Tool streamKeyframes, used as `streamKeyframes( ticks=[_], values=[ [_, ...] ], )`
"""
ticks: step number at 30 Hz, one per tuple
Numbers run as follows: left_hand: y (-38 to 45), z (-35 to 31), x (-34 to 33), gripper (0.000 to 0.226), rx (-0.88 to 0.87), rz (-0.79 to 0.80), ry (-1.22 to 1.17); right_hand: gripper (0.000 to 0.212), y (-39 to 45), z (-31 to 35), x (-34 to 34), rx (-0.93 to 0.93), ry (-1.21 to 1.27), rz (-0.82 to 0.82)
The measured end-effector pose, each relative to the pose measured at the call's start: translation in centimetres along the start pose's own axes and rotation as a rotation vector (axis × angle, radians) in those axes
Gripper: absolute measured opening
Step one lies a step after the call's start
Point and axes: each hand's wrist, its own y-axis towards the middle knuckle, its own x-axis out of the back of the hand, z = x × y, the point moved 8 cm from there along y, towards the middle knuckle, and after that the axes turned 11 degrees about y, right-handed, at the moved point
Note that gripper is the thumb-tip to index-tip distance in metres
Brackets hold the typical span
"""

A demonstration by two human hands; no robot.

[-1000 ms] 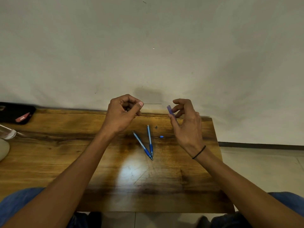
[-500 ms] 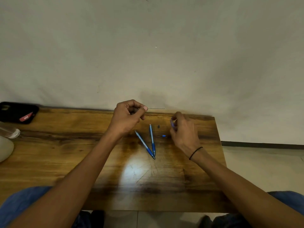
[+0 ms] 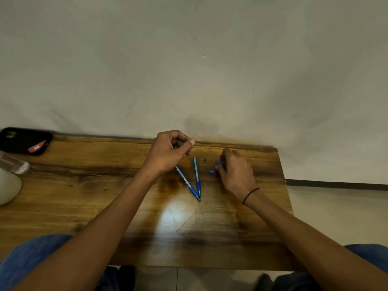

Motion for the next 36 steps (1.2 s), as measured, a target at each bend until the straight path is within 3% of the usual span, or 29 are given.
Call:
streamKeyframes(
  ticks=[4,10,14,26,32,34,36],
  values=[
    [0.1,0.4,-0.4,0.005,0.056,-0.001,-0.060,0.018,0.7,0.5,1.7,-0.001,0.231,-0.065],
    [0.0,0.5,-1.1,0.007,0.115,-0.002,-0.232,0.028,0.8,2.4,1.3,-0.160,1.127,0.025],
    [-0.2,0.7,-1.8,0.008,0.130,0.022,-0.317,0.026,0.9,3.4,1.4,-0.164,1.404,0.015],
    [-0.6,0.7,-3.3,0.010,0.170,0.024,-0.372,0.018,1.1,3.9,2.2,-0.089,1.441,-0.055],
    [-0.5,1.0,-3.5,0.014,0.160,0.064,-0.352,0.015,1.0,3.9,2.7,-0.139,1.425,-0.066],
    [-0.2,1.8,-3.3,0.022,0.170,0.044,-0.239,0.014,1.0,3.8,2.9,-0.172,1.446,-0.069],
    [0.2,2.7,-3.0,0.027,0.166,0.001,0.092,0.011,1.0,3.7,3.1,-0.202,1.439,-0.074]
  ],
)
